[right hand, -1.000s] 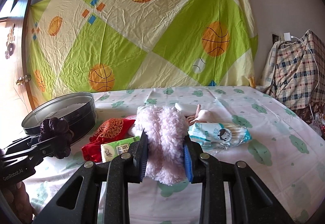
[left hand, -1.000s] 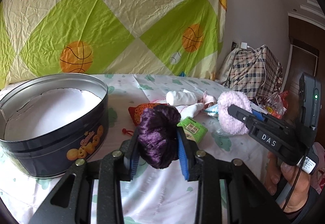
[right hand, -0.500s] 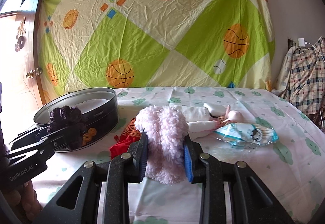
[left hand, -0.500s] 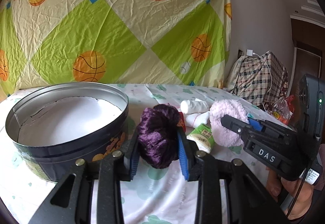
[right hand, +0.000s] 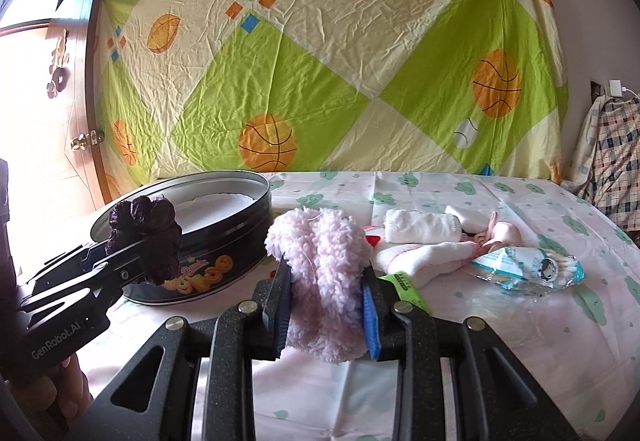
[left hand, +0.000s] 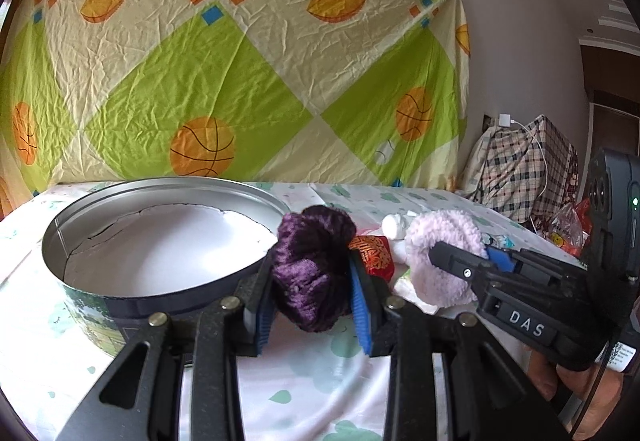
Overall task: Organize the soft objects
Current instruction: 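Lift and carry the scrunchie and puff in both tools over the black tin, then open both tools to drop the scrunchie and puff into the tin, then withdraw both open tools from the tin toward the remaining items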
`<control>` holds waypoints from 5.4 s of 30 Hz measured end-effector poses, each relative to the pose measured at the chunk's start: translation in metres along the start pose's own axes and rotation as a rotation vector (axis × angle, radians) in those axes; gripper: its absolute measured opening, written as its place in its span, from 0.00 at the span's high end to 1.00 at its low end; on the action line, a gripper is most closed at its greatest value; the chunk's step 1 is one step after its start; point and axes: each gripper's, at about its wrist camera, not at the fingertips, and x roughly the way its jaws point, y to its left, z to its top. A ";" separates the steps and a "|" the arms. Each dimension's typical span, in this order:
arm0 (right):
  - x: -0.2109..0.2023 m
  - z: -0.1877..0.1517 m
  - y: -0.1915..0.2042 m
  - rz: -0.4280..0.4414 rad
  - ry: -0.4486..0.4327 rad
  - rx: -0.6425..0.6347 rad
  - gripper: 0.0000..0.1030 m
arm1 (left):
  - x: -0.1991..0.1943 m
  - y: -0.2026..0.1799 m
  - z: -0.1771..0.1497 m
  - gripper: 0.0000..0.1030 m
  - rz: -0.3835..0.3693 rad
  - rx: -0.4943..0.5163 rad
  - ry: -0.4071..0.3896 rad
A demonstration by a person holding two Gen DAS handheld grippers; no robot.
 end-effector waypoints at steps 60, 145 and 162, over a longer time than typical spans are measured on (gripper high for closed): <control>0.057 0.055 0.075 0.283 0.076 -0.082 0.69 | 0.003 0.100 0.034 0.69 0.142 -0.036 0.073; 0.006 0.014 -0.115 -0.180 0.181 0.139 0.18 | 0.065 -0.082 0.014 0.10 -0.027 0.201 0.244; 0.029 -0.001 -0.123 -0.200 0.344 0.117 0.18 | 0.089 -0.082 0.004 0.10 -0.132 0.115 0.354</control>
